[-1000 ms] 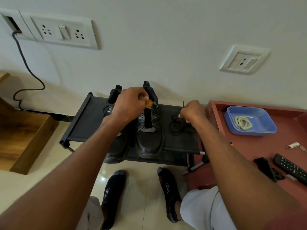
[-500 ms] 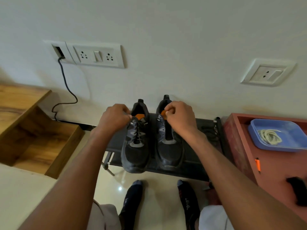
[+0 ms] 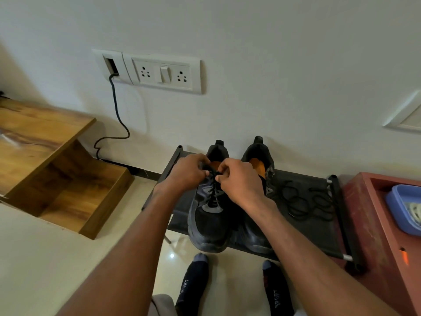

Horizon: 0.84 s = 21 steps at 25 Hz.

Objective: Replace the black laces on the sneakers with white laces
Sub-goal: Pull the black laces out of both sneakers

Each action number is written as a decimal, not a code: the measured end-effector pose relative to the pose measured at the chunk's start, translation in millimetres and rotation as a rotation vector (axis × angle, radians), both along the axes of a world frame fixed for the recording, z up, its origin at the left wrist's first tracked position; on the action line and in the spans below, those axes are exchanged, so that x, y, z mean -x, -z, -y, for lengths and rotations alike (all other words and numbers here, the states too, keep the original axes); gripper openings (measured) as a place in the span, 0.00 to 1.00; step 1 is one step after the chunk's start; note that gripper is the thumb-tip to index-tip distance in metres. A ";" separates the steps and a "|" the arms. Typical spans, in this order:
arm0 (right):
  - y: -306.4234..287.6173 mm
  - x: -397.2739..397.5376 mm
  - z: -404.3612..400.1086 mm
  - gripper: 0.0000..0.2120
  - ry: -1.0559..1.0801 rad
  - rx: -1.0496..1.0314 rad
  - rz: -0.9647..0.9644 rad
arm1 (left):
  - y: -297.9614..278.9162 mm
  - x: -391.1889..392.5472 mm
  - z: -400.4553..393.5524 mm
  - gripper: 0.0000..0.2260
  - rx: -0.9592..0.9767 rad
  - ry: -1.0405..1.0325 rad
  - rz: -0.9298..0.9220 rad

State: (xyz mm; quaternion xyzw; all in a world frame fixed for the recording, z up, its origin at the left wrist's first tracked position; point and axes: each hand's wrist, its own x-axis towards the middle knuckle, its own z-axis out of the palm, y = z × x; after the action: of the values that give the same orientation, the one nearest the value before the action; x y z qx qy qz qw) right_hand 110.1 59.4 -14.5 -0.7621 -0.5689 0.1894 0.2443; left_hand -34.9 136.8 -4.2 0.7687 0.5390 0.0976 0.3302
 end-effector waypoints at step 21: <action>4.9 -9.6 -3.1 0.06 0.075 0.083 -0.322 | -4.6 1.8 -14.2 0.13 0.349 -0.315 0.259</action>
State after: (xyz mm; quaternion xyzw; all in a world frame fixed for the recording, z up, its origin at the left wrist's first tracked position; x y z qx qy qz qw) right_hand 119.7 62.5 -19.4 -0.7520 -0.4855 0.3230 0.3075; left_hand -36.7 151.1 0.4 0.5879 0.6140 0.1511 0.5045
